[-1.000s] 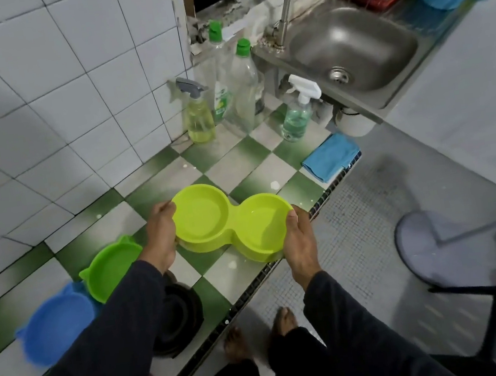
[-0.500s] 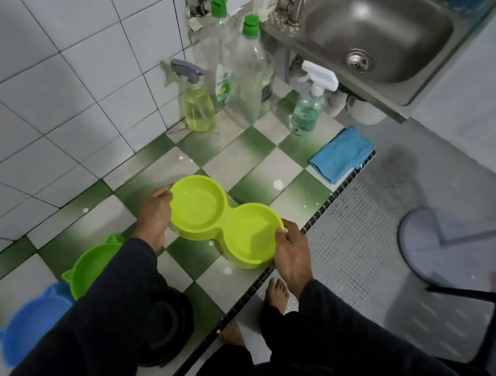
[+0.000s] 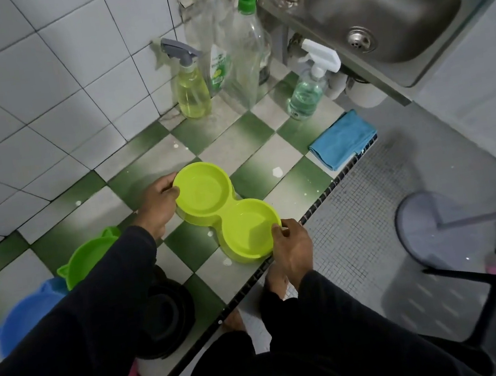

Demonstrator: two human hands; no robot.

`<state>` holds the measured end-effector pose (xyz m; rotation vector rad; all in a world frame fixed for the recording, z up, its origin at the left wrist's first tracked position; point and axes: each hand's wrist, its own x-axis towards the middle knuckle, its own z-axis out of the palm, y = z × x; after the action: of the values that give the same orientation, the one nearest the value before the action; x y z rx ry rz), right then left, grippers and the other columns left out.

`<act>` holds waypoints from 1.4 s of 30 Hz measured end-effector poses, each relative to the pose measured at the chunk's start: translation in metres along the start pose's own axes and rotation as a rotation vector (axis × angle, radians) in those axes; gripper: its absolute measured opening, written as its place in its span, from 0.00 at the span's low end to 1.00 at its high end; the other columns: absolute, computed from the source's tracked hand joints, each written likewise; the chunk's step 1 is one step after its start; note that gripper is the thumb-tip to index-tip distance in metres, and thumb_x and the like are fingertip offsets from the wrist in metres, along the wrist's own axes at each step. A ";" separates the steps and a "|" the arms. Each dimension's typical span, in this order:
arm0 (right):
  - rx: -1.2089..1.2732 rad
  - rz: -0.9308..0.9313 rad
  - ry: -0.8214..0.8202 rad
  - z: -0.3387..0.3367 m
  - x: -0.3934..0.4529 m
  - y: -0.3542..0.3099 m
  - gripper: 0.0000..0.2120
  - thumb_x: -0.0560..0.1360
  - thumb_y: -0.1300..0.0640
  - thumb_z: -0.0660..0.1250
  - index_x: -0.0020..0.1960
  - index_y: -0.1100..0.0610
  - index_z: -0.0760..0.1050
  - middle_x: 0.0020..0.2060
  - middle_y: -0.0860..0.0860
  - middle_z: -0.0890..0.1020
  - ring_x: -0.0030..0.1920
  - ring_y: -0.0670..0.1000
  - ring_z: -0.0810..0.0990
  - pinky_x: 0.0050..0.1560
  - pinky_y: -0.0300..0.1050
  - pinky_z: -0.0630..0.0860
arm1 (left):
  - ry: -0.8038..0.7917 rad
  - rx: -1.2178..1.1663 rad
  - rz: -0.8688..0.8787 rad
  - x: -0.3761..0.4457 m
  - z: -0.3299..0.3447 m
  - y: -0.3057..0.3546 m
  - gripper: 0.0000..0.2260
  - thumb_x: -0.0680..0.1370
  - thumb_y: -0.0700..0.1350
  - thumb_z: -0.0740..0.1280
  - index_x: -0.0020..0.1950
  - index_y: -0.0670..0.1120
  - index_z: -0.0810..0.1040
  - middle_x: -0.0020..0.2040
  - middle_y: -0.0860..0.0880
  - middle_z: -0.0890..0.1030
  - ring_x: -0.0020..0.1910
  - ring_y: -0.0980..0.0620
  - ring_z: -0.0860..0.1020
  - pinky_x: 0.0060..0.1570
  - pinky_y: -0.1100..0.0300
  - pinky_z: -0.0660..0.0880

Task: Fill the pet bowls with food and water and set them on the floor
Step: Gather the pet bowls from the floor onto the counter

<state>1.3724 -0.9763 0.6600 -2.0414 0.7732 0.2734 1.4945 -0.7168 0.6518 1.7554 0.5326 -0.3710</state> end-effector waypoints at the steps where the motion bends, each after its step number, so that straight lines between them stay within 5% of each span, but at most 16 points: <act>1: -0.010 0.001 0.002 0.000 -0.001 0.000 0.18 0.83 0.49 0.62 0.66 0.59 0.76 0.59 0.58 0.80 0.57 0.56 0.78 0.62 0.55 0.77 | -0.013 0.005 -0.001 0.001 0.000 -0.001 0.20 0.83 0.35 0.62 0.73 0.49 0.77 0.65 0.49 0.81 0.65 0.47 0.79 0.68 0.46 0.75; 7: -0.023 -0.001 -0.001 -0.001 -0.004 -0.001 0.17 0.82 0.52 0.63 0.66 0.61 0.77 0.58 0.57 0.82 0.56 0.55 0.80 0.60 0.53 0.78 | -0.049 0.034 0.013 0.008 -0.001 -0.009 0.25 0.81 0.31 0.62 0.73 0.52 0.77 0.58 0.60 0.82 0.61 0.53 0.79 0.67 0.48 0.75; 11: -0.037 -0.009 -0.006 -0.002 -0.005 -0.002 0.18 0.82 0.54 0.63 0.69 0.60 0.76 0.61 0.57 0.82 0.58 0.56 0.80 0.62 0.51 0.78 | -0.059 0.033 0.023 0.007 0.000 -0.009 0.25 0.82 0.32 0.62 0.76 0.53 0.74 0.67 0.53 0.78 0.67 0.49 0.76 0.70 0.48 0.73; 16: -0.060 -0.018 -0.049 -0.002 -0.003 -0.003 0.21 0.82 0.56 0.64 0.74 0.58 0.72 0.66 0.59 0.79 0.64 0.58 0.78 0.66 0.56 0.76 | -0.062 0.087 0.045 0.003 0.005 -0.009 0.27 0.83 0.33 0.60 0.78 0.56 0.70 0.71 0.57 0.72 0.67 0.55 0.72 0.65 0.61 0.67; 19: -0.097 -0.032 -0.056 -0.002 -0.002 -0.003 0.20 0.82 0.55 0.63 0.73 0.58 0.72 0.65 0.58 0.79 0.63 0.57 0.78 0.65 0.55 0.77 | -0.056 0.116 0.062 0.002 0.006 -0.011 0.27 0.84 0.34 0.60 0.79 0.56 0.68 0.67 0.59 0.70 0.67 0.55 0.69 0.66 0.60 0.63; 24: -0.119 -0.013 -0.090 -0.003 -0.001 -0.003 0.21 0.82 0.55 0.63 0.74 0.57 0.70 0.66 0.58 0.77 0.64 0.57 0.76 0.64 0.51 0.76 | -0.050 0.157 0.033 -0.005 0.007 -0.010 0.29 0.85 0.37 0.61 0.83 0.55 0.59 0.81 0.52 0.64 0.77 0.50 0.65 0.71 0.56 0.63; 28: -0.153 -0.020 -0.120 -0.007 0.000 -0.005 0.22 0.82 0.56 0.63 0.75 0.59 0.69 0.66 0.59 0.77 0.64 0.59 0.76 0.63 0.51 0.76 | -0.047 0.200 0.026 -0.018 0.010 -0.002 0.32 0.84 0.40 0.64 0.85 0.52 0.53 0.81 0.48 0.64 0.77 0.46 0.66 0.77 0.47 0.64; 33: -0.181 -0.048 -0.178 -0.016 0.004 -0.006 0.24 0.82 0.51 0.64 0.74 0.61 0.68 0.66 0.62 0.77 0.64 0.61 0.76 0.62 0.49 0.74 | 0.052 0.499 0.150 -0.046 0.014 0.006 0.25 0.83 0.43 0.66 0.79 0.45 0.65 0.73 0.37 0.70 0.72 0.37 0.70 0.72 0.43 0.69; 42: -0.481 -0.274 -0.239 -0.045 0.013 -0.027 0.23 0.84 0.48 0.58 0.72 0.63 0.68 0.64 0.64 0.76 0.63 0.63 0.75 0.63 0.53 0.74 | 0.082 0.890 0.237 -0.083 0.017 0.015 0.28 0.83 0.53 0.65 0.81 0.44 0.65 0.78 0.37 0.66 0.76 0.36 0.65 0.73 0.43 0.66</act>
<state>1.3949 -1.0080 0.6982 -2.4728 0.2883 0.5768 1.4329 -0.7493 0.7020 2.6689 0.2041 -0.3983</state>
